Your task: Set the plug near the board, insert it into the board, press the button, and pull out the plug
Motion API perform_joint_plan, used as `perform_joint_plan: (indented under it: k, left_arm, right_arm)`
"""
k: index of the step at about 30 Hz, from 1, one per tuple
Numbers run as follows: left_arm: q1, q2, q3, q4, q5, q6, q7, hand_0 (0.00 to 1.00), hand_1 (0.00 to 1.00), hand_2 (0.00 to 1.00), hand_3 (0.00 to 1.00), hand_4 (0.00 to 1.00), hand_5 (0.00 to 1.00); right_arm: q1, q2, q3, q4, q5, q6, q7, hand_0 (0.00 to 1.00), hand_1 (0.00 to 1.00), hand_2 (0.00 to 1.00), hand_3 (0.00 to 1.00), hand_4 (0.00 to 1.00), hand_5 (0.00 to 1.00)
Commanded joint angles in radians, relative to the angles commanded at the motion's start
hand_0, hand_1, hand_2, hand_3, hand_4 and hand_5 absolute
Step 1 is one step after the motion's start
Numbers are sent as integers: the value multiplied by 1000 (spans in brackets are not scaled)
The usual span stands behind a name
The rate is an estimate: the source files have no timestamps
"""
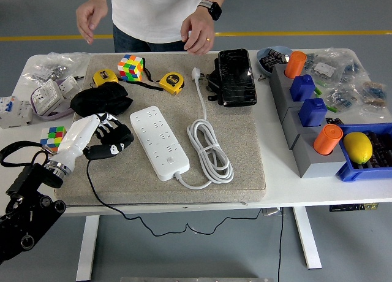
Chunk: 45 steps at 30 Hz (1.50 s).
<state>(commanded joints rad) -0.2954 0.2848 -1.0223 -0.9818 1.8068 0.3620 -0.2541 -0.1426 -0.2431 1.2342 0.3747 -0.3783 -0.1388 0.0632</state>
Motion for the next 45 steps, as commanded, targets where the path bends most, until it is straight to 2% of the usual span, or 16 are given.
perform_joint_plan:
  k: [3,4,15,16,21,22,23,28,29,32,34,35,37,40,41,45]
  left_arm:
    - [0,1,-1,-2,6,-16,24,404,504,539,564,816,198]
    - [0,1,-1,-1,4,-20,29,432,531,536,564,901,319]
    - [9,5,-6,-14,13,-26,34,451,554,547,575,930,349]
    - [9,5,-6,-15,15,-26,34,501,626,609,615,985,389]
    - [17,9,-17,-32,10,-31,31,501,626,609,615,985,389]
    - [22,12,-22,-44,4,-32,30,501,626,609,615,985,389]
    - [26,15,-27,-57,0,-33,28,517,644,649,678,998,520]
    - [53,28,-70,-131,-57,-35,5,517,644,649,678,998,520]
    - [58,28,-87,-141,-82,-37,-14,452,595,595,651,998,536]
    - [64,26,-124,-144,-188,-30,-94,452,595,595,651,998,536]
    - [64,24,-147,-142,-271,-30,-128,452,595,595,651,998,536]
    - [63,23,-157,-140,-307,-32,-130,285,400,448,581,935,384]
    - [58,21,-178,-134,-383,-39,-118,285,400,448,581,935,384]
    - [54,18,-208,-123,-428,-52,-98,285,400,448,581,935,384]
    - [54,17,-213,-121,-430,-52,-96,146,158,265,586,889,331]
    - [53,15,-234,-110,-434,-51,-93,146,158,265,586,889,331]
  right_arm:
    - [1,0,-1,0,-2,0,-1,550,636,581,516,879,410]
    - [1,1,0,0,-2,0,0,550,636,581,516,879,410]
    - [1,0,1,-1,0,0,0,550,635,581,517,880,410]
    - [1,0,1,0,0,0,0,551,636,581,517,881,410]
    - [2,0,0,0,0,0,0,551,636,581,517,881,410]
    - [2,0,0,0,0,0,0,551,636,581,517,881,410]
    - [2,0,-1,0,0,1,0,550,636,581,517,881,411]
    - [2,-1,-5,-2,2,0,0,550,636,581,517,881,411]
    - [3,-1,-6,-3,3,0,0,550,637,582,517,883,411]
    - [6,-1,-8,-4,4,0,0,550,637,582,517,883,411]
    - [8,-1,-8,-4,4,0,0,550,637,582,517,883,411]
    - [9,-1,-8,-4,4,0,0,550,636,582,517,882,411]
    - [12,-2,-10,-4,5,0,-1,550,636,582,517,882,411]
    - [18,-3,-18,-11,13,0,-1,550,636,582,517,882,411]
    - [19,-3,-20,-11,15,1,-2,550,636,581,516,880,412]
    - [22,-3,-20,-10,12,1,-2,550,636,581,516,880,412]
